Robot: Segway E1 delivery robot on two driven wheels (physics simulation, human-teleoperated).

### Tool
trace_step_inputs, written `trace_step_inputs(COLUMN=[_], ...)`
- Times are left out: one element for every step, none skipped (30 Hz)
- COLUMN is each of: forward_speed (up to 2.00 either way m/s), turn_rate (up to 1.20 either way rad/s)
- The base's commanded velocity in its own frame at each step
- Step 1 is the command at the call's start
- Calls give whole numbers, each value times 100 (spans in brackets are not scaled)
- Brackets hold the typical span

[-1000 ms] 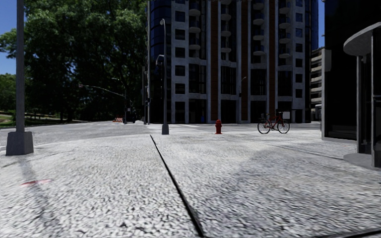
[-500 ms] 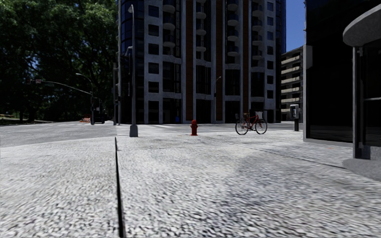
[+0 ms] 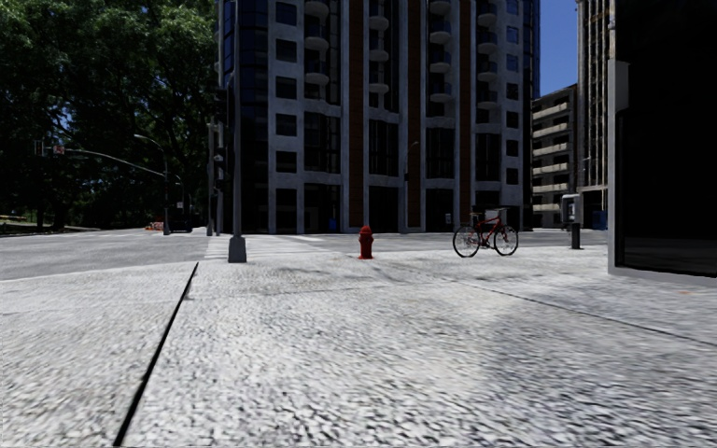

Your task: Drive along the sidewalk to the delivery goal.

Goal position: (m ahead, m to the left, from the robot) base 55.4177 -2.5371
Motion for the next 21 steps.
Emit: trace_step_inputs(forward_speed=[199, 199, 199, 199, 199, 199, 199, 199, 199, 199, 199, 199, 199, 199, 199, 199, 199, 199, 199, 199, 199], turn_rate=[0, 0, 0, 0, 0, 0, 0, 0, 0, 0, 0, 0, 0, 0, 0, 0, 0, 0, 0, 0, 0])
